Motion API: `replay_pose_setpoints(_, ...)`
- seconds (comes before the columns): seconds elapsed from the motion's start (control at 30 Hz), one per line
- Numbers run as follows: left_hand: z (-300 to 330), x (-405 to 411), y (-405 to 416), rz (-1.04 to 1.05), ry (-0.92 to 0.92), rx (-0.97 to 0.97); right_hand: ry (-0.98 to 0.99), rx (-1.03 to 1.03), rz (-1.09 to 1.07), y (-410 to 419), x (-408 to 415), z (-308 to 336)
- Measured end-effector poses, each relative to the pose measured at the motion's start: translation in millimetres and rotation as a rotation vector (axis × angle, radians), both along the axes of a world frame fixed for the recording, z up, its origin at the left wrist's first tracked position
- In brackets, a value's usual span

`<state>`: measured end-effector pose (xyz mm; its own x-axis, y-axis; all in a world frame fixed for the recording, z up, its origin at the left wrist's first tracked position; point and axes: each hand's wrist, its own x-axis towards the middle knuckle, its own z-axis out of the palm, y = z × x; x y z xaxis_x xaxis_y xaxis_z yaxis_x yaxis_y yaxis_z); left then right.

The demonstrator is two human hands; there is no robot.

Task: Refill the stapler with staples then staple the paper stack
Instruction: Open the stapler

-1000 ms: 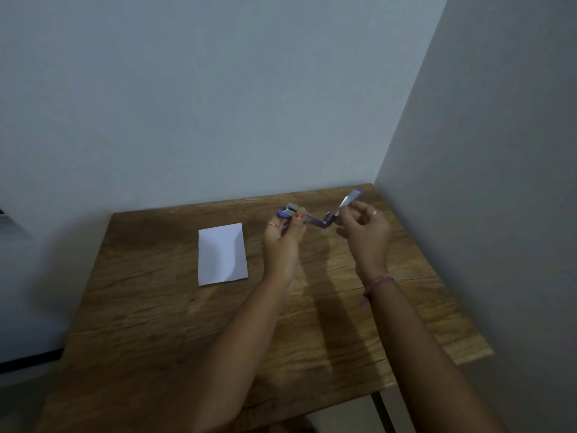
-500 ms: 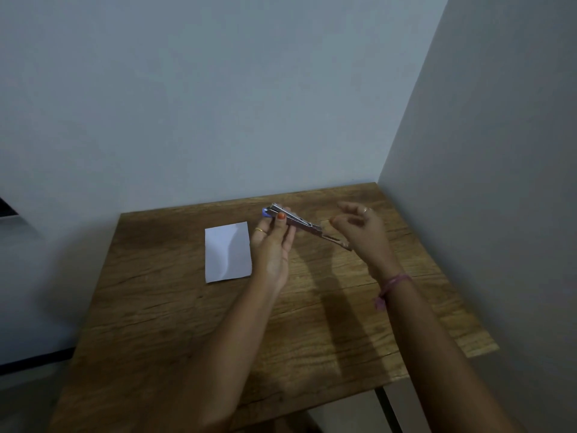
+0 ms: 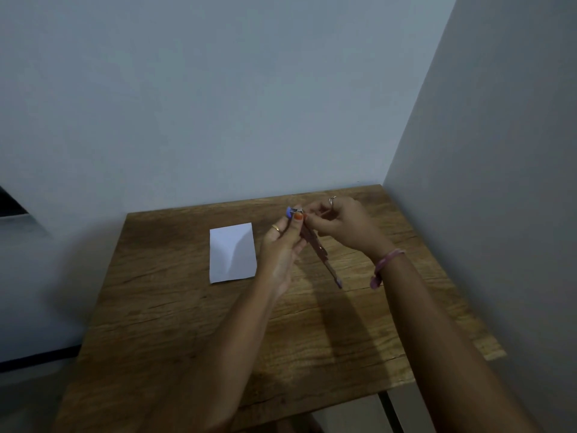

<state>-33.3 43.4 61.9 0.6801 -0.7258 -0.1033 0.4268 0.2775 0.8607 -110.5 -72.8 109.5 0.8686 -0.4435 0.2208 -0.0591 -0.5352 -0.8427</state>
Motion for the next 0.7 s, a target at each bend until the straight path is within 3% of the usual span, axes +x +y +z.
replay_pose_setpoints(0.33,-0.7,-8.1,-9.6,0.102,-0.086,0.077,0.068,-0.156,-0.053,-8.8,2.9,3.0)
replay_pose_setpoints(0.7,5.0,-22.9,-17.1,0.291,-0.109,0.100,-0.114,-0.046,-0.146,-4.7,-3.3,-7.5)
